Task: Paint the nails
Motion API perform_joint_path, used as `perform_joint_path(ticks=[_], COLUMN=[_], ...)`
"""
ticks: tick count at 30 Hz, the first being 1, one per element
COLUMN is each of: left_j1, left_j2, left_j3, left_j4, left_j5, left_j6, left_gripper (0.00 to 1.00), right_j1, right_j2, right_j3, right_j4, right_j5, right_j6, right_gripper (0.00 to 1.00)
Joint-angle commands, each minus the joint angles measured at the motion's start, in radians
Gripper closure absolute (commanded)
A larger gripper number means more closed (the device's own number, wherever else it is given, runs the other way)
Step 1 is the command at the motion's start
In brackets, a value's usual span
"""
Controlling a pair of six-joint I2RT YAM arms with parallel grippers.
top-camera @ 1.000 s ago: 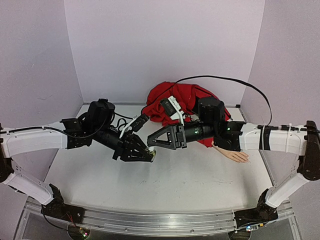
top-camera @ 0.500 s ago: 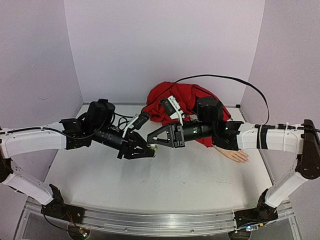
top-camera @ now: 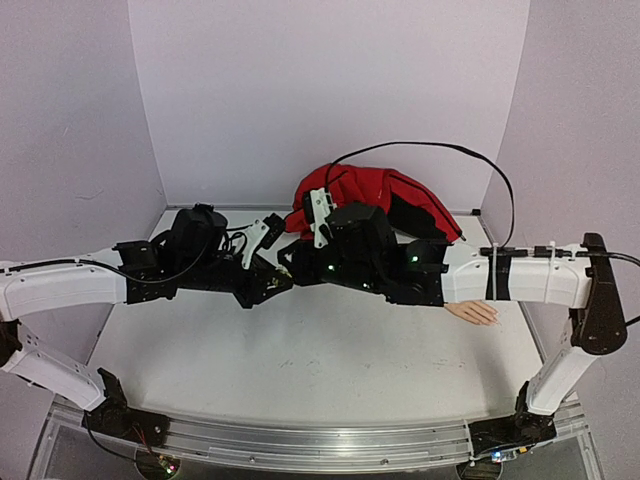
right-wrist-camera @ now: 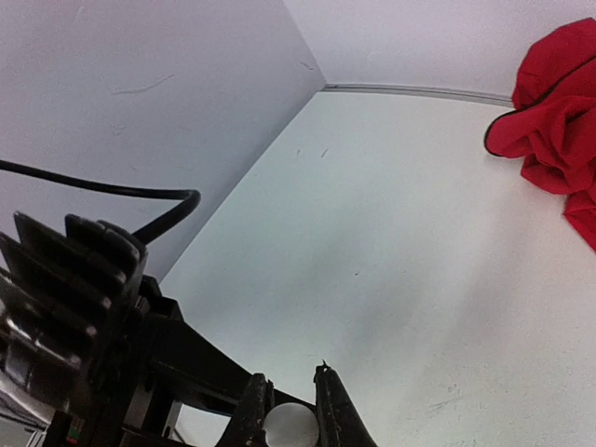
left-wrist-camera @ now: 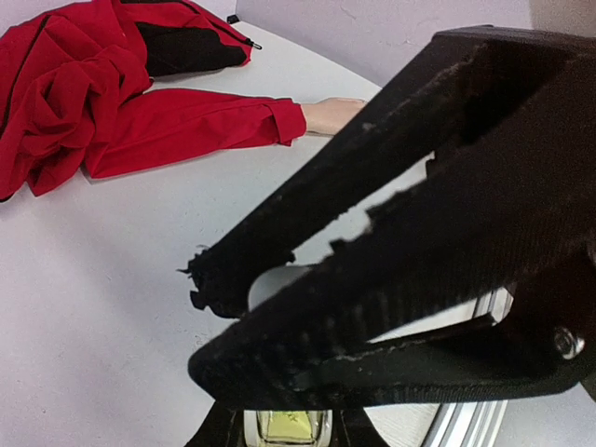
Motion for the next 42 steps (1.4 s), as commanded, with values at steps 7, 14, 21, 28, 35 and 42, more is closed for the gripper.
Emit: perform_joint_path(ticks=[7, 14, 21, 28, 35, 42], left_j1=[0.026, 0.028, 0.025, 0.024, 0.023, 0.022], left_j2=[-0.017, -0.032, 0.028, 0.029, 0.020, 0.032], left_j3=[-0.009, -0.011, 0.032, 0.033, 0.031, 0.038], left_j4=[0.077, 0.094, 0.156, 0.193, 0.195, 0.195], left_j5=[-0.084, 0.216, 0.712, 0.727, 0.737, 0.727], left_j6=[0.036, 0.083, 0.072, 0.065, 0.066, 0.068], left_gripper=[1.00, 1.00, 1.00, 1.00, 1.00, 1.00], right_j1=[0.008, -0.164, -0.172, -0.173, -0.172, -0.173], right_j2=[-0.120, -0.290, -0.274, -0.245, -0.227, -0.208], right_j3=[-0.048, -0.267, -0.281, -0.279, -0.284, -0.272], right_j4=[0.071, 0.251, 0.302, 0.317, 0.316, 0.315], right_j5=[-0.135, -0.561, -0.816, -0.879, -0.890, -0.924], right_j6=[-0.044, -0.057, -0.080, -0.078, -0.082, -0.083], right_gripper=[0.48, 0.13, 0.14, 0.42, 0.44, 0.57])
